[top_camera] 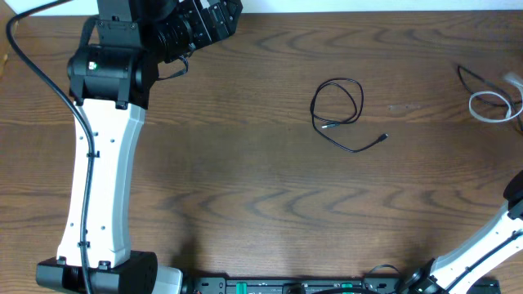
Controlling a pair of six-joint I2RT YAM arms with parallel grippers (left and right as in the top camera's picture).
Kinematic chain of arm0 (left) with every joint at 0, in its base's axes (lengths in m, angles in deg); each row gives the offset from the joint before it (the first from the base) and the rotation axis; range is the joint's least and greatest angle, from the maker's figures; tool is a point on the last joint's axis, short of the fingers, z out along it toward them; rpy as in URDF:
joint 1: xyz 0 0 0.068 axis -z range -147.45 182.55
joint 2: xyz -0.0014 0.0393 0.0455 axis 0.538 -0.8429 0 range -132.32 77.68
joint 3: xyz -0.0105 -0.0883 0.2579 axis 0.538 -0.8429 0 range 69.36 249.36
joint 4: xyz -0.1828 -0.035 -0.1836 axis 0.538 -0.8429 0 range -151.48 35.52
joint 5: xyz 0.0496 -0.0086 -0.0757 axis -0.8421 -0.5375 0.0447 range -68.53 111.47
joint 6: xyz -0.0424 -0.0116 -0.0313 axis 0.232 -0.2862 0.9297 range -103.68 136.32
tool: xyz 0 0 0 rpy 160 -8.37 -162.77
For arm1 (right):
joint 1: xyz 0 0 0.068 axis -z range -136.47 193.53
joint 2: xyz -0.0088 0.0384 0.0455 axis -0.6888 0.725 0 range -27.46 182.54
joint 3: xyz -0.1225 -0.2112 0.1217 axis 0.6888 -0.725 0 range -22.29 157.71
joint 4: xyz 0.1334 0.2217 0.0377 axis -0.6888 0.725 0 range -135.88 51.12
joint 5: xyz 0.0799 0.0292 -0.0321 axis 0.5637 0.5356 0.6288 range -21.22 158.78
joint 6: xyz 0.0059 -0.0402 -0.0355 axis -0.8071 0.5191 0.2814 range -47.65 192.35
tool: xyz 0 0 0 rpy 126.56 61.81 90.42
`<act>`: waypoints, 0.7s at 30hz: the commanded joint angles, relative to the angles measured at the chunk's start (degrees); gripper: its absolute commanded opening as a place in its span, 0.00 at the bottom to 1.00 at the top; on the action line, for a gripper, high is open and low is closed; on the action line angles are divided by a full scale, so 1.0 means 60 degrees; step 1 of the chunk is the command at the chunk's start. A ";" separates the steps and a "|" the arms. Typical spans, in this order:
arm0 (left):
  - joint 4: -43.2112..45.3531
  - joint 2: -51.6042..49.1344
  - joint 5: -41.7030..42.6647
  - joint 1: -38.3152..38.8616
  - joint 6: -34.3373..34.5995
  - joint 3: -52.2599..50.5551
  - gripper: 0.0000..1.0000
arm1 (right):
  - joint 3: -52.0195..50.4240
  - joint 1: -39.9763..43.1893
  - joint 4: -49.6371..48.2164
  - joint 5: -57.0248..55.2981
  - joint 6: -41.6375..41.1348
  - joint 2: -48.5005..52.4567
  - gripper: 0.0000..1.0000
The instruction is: Untangle cables
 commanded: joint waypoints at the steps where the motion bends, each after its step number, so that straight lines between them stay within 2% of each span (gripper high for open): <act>1: -0.0022 0.0084 -0.0117 -0.0022 -0.0200 0.0036 0.97 | 0.0073 0.0022 0.0033 0.1581 0.0663 -0.0379 0.79; 3: -0.0058 0.0084 -0.0120 -0.0022 -0.0204 0.0036 0.97 | 0.0073 -0.0022 0.0055 0.2495 0.1111 -0.0539 0.81; 7: -0.0095 0.0084 -0.0120 -0.0022 -0.0386 0.0036 0.97 | 0.0076 -0.0284 0.0302 0.5843 0.2499 -0.0914 0.82; 11: -0.0091 0.0084 -0.0120 -0.0022 -0.0415 0.0036 0.97 | 0.0076 -0.0929 0.1515 0.8812 0.5038 -0.1082 0.89; 16: -0.0095 0.0084 -0.0120 -0.0022 -0.0419 0.0036 0.98 | 0.0073 -0.2124 0.3748 0.9675 0.8240 -0.1075 0.89; 18: -0.0095 0.0084 -0.0120 -0.0022 -0.0419 0.0036 0.97 | 0.0073 -0.2932 0.4510 0.9592 0.9205 -0.1075 0.89; 21: -0.0095 0.0084 -0.0120 -0.0022 -0.0419 0.0036 0.97 | 0.0073 -0.3876 0.5093 0.9318 0.9887 -0.1075 0.88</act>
